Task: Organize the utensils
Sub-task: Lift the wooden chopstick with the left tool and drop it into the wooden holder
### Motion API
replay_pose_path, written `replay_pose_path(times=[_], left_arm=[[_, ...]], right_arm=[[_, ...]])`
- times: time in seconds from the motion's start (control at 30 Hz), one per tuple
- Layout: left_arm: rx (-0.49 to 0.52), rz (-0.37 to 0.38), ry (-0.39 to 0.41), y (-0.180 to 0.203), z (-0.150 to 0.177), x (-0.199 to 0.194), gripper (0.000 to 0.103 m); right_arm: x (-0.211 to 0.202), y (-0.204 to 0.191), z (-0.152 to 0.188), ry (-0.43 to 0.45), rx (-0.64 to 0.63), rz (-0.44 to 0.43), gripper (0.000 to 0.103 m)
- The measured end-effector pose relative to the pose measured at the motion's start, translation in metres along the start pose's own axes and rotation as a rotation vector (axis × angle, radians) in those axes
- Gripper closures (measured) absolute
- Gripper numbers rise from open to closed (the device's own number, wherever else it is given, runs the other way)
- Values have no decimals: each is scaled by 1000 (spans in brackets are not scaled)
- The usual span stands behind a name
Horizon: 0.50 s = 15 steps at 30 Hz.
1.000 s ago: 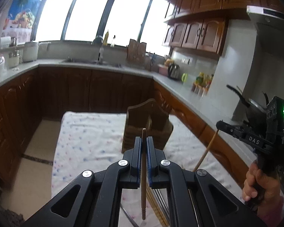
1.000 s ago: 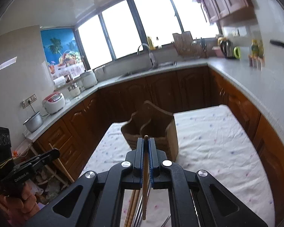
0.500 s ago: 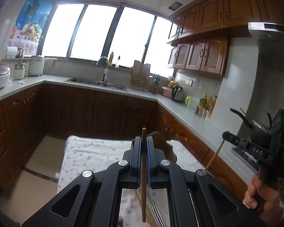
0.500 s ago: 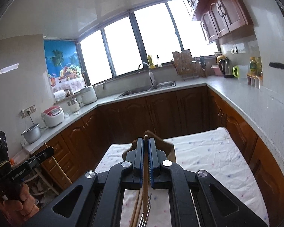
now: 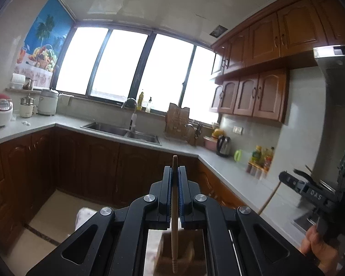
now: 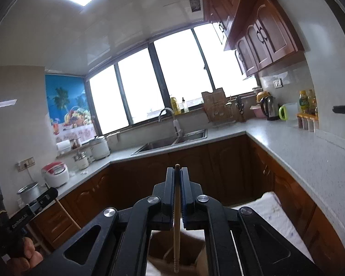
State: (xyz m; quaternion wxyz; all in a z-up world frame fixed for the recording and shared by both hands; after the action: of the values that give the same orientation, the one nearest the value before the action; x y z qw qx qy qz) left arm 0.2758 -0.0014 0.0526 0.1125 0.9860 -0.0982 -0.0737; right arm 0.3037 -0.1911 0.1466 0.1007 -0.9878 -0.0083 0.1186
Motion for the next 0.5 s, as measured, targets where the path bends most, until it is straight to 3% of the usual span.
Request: replay_pose_path(times=[0.23, 0.5], left_arm=[[11, -54, 32, 9, 51, 68, 100], [8, -59, -23, 15, 136, 118, 100]], right_arm=[[48, 12, 28, -26, -10, 25, 99], [69, 24, 73, -16, -17, 52, 99]])
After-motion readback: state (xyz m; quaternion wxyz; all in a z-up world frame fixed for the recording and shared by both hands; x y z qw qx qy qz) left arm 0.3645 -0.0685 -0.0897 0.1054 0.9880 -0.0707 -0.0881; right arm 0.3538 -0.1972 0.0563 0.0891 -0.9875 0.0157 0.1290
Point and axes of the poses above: each gripper's, at about its wrist camera, not at the fingertips, and x roughly the way its jaws point, y to its right, z to its underside, the point moved 6 cm from there along x, roughly the way its jaws point, and after that the axes turned 2 degrees about -x, right-handed, at the moved point
